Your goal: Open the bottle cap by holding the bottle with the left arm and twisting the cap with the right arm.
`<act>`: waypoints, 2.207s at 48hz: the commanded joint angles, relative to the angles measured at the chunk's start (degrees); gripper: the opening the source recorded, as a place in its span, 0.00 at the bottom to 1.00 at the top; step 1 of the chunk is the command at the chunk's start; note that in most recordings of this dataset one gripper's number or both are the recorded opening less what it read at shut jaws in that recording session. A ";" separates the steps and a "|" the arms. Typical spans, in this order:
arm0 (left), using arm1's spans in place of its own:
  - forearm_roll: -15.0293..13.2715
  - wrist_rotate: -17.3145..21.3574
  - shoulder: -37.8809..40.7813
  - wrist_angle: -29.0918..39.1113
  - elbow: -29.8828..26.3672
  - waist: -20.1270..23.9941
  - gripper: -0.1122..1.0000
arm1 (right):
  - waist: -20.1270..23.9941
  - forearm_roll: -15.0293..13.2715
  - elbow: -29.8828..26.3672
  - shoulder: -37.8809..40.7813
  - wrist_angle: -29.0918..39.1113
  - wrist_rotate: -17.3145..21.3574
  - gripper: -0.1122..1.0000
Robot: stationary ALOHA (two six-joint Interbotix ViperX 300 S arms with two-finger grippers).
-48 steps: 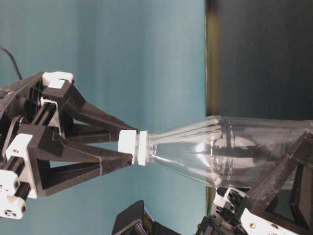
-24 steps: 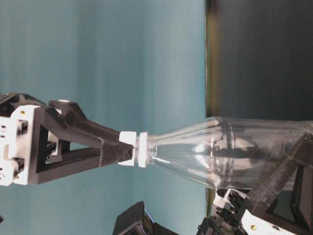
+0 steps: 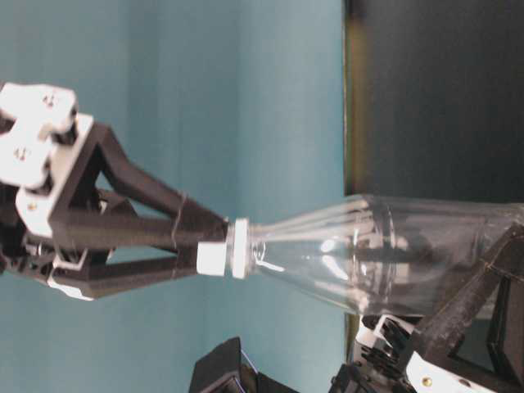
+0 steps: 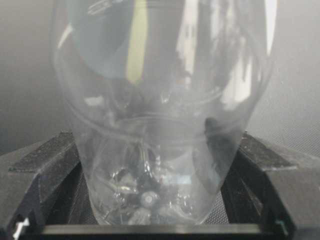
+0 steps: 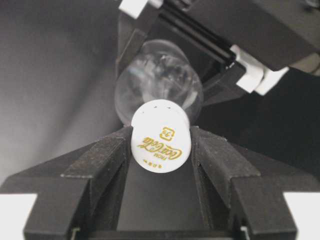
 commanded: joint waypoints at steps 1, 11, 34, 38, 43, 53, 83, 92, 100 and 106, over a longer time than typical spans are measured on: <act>-0.09 0.18 -0.26 -0.18 0.00 0.35 0.85 | -1.41 -0.26 2.02 -0.53 0.18 -4.57 0.42; -0.09 0.62 -0.09 -0.09 -0.53 0.35 0.85 | -2.81 -0.44 3.60 -1.58 0.18 -14.41 0.42; -0.09 2.02 0.00 1.05 -0.62 0.35 0.85 | 0.18 -1.14 -0.26 0.18 -0.26 -31.03 0.42; -0.18 2.02 0.00 1.41 -0.53 0.26 0.85 | 0.35 -1.85 -0.62 0.35 -0.26 -31.11 0.42; -0.09 2.02 0.00 1.49 -0.44 0.26 0.85 | 0.26 -1.93 -0.53 0.26 -0.26 -30.94 0.42; -0.09 2.02 0.00 1.49 -0.62 0.26 0.85 | 0.26 -1.93 -0.53 0.26 -2.02 -30.59 0.42; -0.09 1.93 0.00 1.67 -0.35 0.09 0.85 | 0.09 -2.02 -0.09 -0.35 -3.96 -28.83 0.80; -0.18 1.93 0.00 1.67 -0.18 0.18 0.85 | -0.79 -2.02 0.26 -2.99 -4.22 -25.84 0.78; -0.09 1.85 0.00 1.76 0.00 0.18 0.85 | -1.93 -1.49 2.29 -7.12 -4.48 -19.69 0.78; -0.09 1.85 0.00 1.67 0.18 0.26 0.85 | -2.81 2.90 6.50 -11.69 -9.05 -15.47 0.78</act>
